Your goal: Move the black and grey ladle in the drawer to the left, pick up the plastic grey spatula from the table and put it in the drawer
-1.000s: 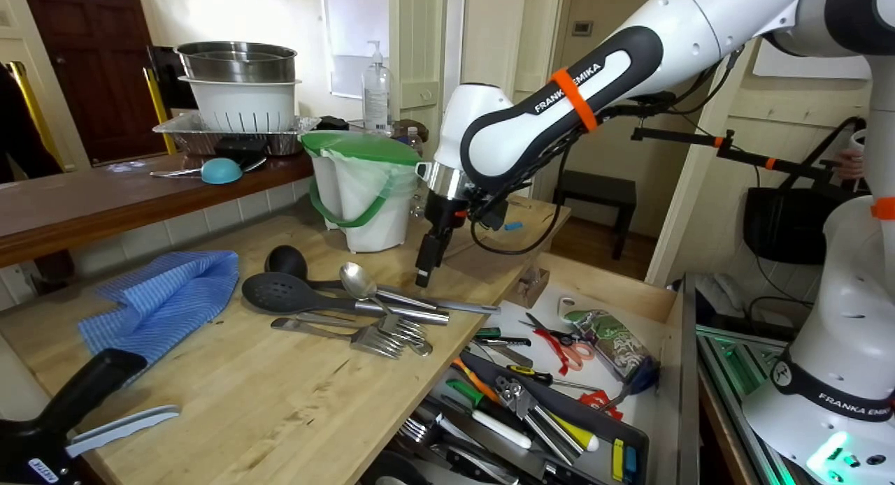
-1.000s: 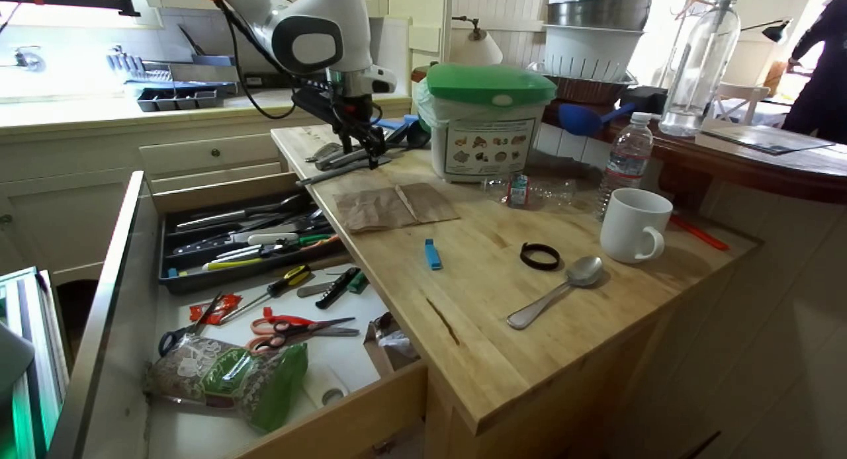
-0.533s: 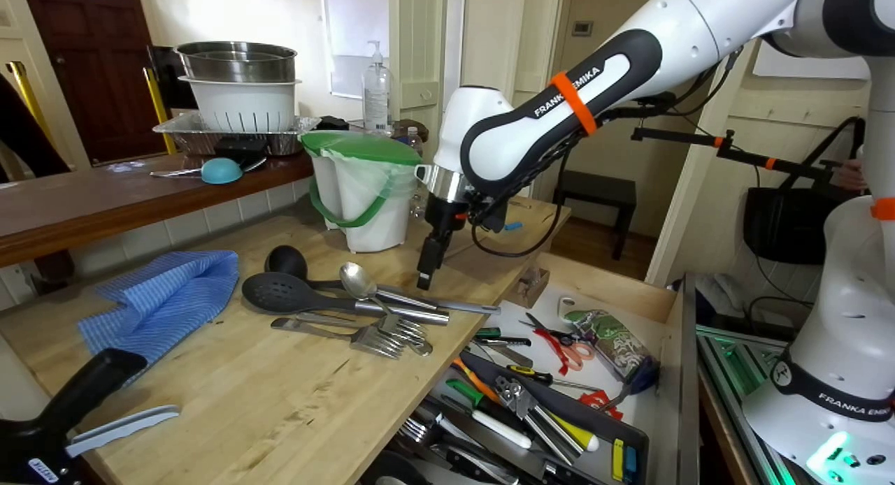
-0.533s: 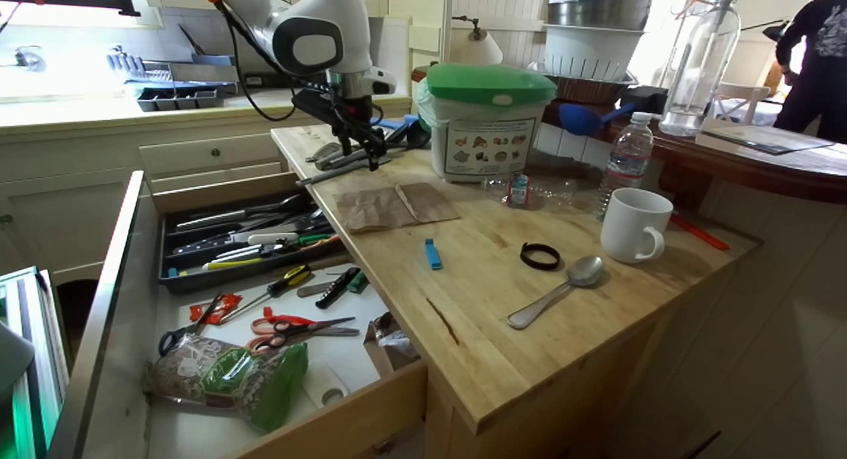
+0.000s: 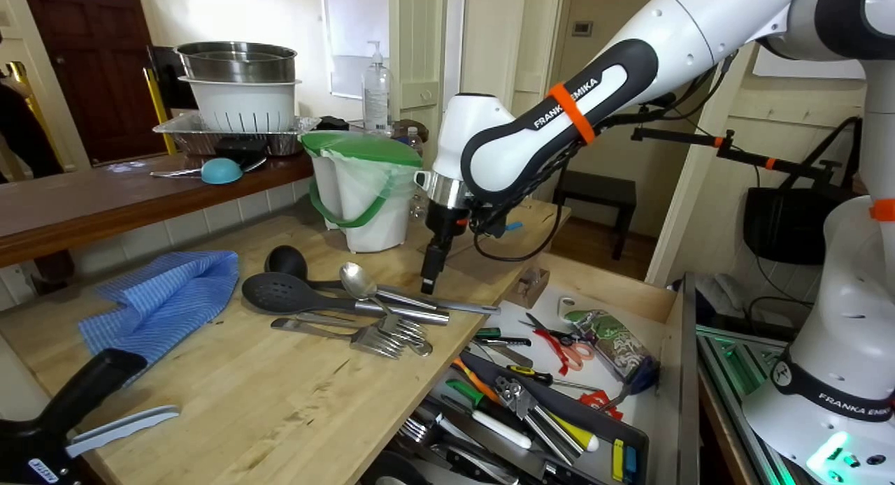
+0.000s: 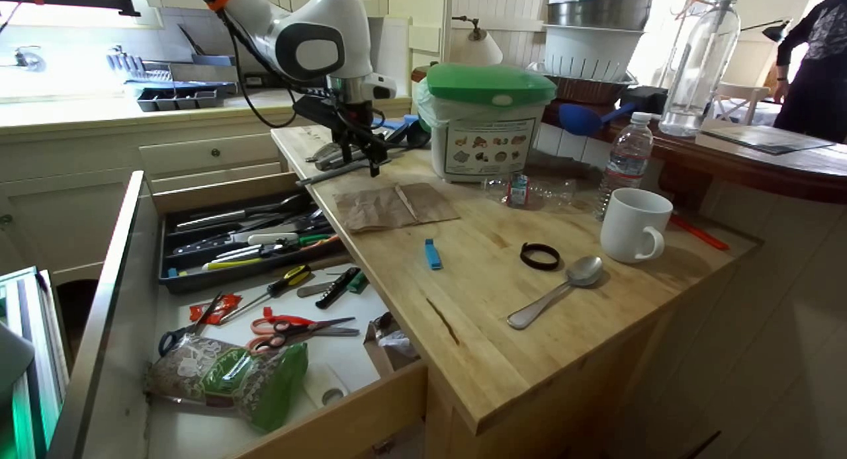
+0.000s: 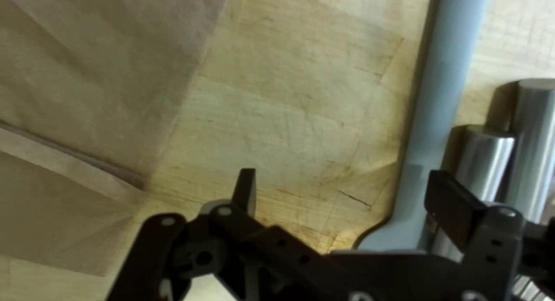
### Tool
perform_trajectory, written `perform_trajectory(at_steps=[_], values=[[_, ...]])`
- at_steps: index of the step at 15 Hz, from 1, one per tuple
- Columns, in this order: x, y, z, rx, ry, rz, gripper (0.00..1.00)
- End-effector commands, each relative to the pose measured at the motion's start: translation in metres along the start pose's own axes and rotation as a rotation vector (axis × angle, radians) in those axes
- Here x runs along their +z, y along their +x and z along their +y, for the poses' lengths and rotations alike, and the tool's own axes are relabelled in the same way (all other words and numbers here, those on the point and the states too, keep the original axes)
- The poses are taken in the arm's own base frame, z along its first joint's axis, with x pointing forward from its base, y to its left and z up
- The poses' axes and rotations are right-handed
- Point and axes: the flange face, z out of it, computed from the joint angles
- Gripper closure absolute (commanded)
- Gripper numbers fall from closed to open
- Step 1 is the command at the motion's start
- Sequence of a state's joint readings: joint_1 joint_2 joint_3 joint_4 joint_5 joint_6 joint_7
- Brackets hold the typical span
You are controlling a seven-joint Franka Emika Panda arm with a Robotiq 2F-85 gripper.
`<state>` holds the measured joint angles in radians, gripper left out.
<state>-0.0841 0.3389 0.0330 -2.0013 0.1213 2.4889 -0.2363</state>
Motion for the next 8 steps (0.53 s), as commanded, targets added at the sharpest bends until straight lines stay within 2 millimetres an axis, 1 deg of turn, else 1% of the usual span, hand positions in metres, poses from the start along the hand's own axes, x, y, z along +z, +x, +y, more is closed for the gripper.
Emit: perform_trajectory(at_steps=[1,5,8], values=[[0.011,0.000,-0.017,0.010,-0.060,-0.021,0.00],[0.017,0.002,-0.045,-0.004,-0.125,-0.029,0.00],[0.020,0.005,-0.065,-0.006,-0.141,-0.032,0.00]])
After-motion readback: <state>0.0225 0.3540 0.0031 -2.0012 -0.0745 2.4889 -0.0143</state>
